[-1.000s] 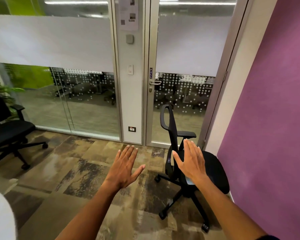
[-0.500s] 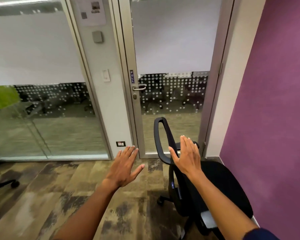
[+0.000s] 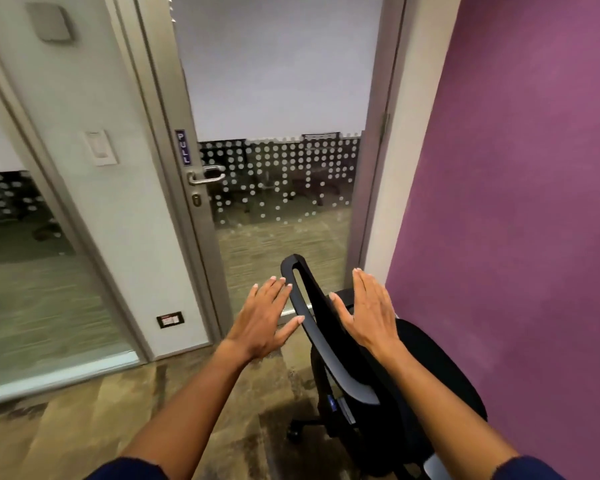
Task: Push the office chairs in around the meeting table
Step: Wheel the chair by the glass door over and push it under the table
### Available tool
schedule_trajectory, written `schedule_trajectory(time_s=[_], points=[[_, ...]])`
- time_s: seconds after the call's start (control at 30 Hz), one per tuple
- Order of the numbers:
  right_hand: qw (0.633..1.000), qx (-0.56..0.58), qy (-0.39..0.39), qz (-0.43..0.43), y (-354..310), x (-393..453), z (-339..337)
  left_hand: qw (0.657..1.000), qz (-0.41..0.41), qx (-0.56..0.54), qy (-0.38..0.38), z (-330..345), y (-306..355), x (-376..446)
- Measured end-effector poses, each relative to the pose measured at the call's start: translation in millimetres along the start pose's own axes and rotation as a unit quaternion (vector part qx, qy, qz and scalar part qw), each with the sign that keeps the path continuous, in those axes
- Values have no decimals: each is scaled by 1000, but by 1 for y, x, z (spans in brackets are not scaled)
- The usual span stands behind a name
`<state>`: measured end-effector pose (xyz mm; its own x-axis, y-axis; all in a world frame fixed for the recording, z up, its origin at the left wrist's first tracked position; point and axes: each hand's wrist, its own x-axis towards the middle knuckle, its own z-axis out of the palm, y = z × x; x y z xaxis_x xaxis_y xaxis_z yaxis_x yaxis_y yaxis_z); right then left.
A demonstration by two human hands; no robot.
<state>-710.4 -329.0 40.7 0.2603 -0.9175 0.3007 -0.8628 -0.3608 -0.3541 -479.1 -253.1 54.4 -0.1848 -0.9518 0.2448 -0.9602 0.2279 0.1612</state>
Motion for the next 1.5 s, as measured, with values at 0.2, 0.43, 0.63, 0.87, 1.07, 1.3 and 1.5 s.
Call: schedule_trajectory(time_s=[0.2,0.43,0.63,0.87,1.07,1.3,1.5], points=[[990,-38,38,127,-27,18,24,989,133,-52,-29,22,-64,64],[969,-72,57,229,-53,14,32,960,258,-100,-44,43,-93,108],[945,-60,82,312,-77,0,51,922,369,-97,-58,61,-115,146],[900,-117,87,411,-77,12,74,880,461,-59,-100,86,-127,201],[879,-141,40,453,-103,21,88,855,485,-37,-180,94,-123,229],[830,-200,27,520,-125,20,93,813,543,-46,-208,91,-106,245],[782,-226,15,581,-152,29,111,777,595,-40,-203,95,-119,254]])
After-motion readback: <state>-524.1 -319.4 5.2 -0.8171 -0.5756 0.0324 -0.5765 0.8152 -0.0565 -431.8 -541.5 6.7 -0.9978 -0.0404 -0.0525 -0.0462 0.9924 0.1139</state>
